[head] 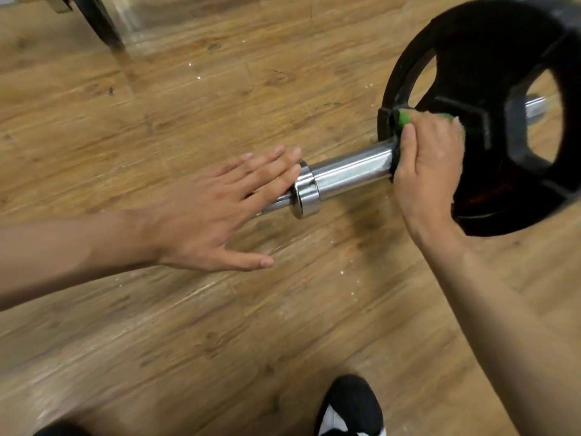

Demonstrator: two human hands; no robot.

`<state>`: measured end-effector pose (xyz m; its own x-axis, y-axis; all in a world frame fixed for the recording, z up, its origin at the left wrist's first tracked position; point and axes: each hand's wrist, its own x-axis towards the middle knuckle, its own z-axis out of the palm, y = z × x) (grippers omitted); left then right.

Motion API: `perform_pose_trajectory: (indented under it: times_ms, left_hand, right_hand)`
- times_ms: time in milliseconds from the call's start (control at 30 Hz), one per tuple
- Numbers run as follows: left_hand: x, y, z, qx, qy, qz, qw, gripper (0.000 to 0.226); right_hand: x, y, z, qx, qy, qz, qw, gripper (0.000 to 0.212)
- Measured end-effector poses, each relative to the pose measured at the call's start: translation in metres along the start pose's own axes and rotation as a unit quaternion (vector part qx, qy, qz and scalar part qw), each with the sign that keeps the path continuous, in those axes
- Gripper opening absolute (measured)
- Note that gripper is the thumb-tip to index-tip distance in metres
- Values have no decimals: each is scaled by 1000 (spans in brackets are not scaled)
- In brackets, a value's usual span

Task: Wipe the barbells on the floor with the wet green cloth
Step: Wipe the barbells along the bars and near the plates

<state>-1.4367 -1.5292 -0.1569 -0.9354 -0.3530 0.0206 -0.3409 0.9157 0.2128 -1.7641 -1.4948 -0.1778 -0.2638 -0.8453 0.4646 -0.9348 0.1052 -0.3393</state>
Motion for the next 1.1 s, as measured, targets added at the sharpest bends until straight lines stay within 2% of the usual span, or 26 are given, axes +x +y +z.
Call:
perform_pose_trajectory:
  times_ms: [100, 200, 300, 367, 433, 567, 600, 667, 767, 800, 900, 1000, 1033, 1100]
  left_hand:
    - [0, 3, 1, 3, 4, 4, 1000, 105]
    - [1, 4, 3, 31, 6, 26, 999, 101]
    - [1, 3, 3, 30, 12, 27, 999, 98]
    - [2, 3, 4, 30, 13, 26, 999, 98]
    - [1, 4, 4, 34, 9, 21, 999, 99]
    - [1, 6, 6, 43, 13, 14, 999, 102]
    - [1, 6, 6, 44, 13, 14, 999, 102]
    - [0, 6, 7, 46, 14, 13, 999, 102]
    - [2, 6, 5, 37, 13, 11, 999, 101]
    - [1, 6, 5, 35, 11, 11, 999, 100]
    - [1, 5, 4, 37, 7, 9, 999, 100]
    - [1, 2, 5, 39, 9, -2, 999, 99]
    - [1, 1, 4, 31, 8, -10, 999, 98]
    - [1, 0, 3, 18, 5, -21, 1000, 97]
  right_hand:
    - [-22, -43, 9, 23, 4, 3, 1000, 39]
    - [-55, -78, 12, 96, -36, -90, 991, 41]
    - [-46, -54, 7, 77, -63, -168, 981, 46]
    - [-33, -24, 5, 55, -34, -145, 987, 46]
    - [-20, -2, 4, 53, 4, -78, 996, 43]
    - [-20, -28, 16, 46, 78, 24, 996, 42]
    - [-27, -44, 19, 50, 80, 11, 995, 44]
    - [-49, -66, 18, 72, 32, -67, 995, 47]
    - [-42, -42, 8, 56, -35, -199, 978, 47]
    - [-36, -28, 8, 41, -34, -198, 979, 47]
    - [-21, 1, 7, 18, 9, -95, 995, 47]
    - [-27, -25, 13, 35, 68, 30, 997, 42]
    - [-31, -42, 17, 47, 74, 43, 995, 41]
    - [-47, -69, 22, 60, 50, -23, 997, 39]
